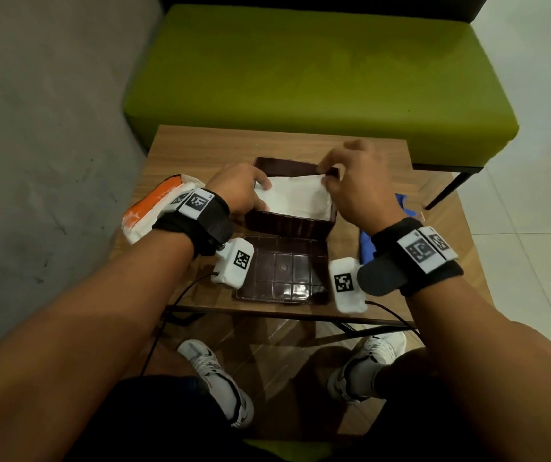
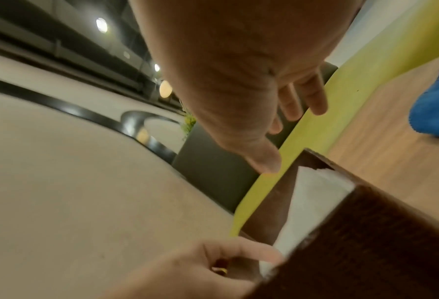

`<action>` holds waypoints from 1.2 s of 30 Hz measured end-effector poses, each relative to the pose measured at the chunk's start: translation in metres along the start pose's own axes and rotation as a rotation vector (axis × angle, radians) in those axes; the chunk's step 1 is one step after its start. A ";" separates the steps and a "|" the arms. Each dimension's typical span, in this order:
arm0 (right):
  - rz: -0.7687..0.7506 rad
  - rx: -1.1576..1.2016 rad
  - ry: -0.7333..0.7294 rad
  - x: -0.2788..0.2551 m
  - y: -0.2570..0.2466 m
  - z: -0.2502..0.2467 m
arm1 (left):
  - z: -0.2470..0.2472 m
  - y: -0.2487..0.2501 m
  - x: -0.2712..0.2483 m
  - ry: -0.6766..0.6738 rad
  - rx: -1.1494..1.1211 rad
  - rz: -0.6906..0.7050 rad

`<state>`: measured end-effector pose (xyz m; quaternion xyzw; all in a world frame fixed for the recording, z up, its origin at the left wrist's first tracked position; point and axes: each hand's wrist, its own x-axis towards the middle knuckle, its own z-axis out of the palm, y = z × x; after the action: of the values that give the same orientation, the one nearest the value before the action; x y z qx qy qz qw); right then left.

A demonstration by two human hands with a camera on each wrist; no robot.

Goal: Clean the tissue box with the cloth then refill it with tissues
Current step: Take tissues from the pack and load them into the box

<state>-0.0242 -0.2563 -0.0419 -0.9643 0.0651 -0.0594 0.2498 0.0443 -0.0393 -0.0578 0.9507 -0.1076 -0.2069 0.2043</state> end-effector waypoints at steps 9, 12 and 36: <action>0.082 -0.318 -0.325 0.002 -0.002 0.018 | 0.002 0.002 0.003 0.020 0.057 0.002; 0.093 -0.347 -0.319 0.008 -0.004 0.017 | 0.001 0.002 0.006 0.000 0.067 0.002; -0.097 -0.257 -0.444 0.019 -0.014 -0.041 | -0.041 -0.001 -0.045 -0.010 -0.191 -0.040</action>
<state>-0.0102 -0.2666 0.0027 -0.9795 -0.0307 0.1503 0.1304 0.0220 -0.0116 -0.0085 0.9279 -0.0694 -0.2248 0.2892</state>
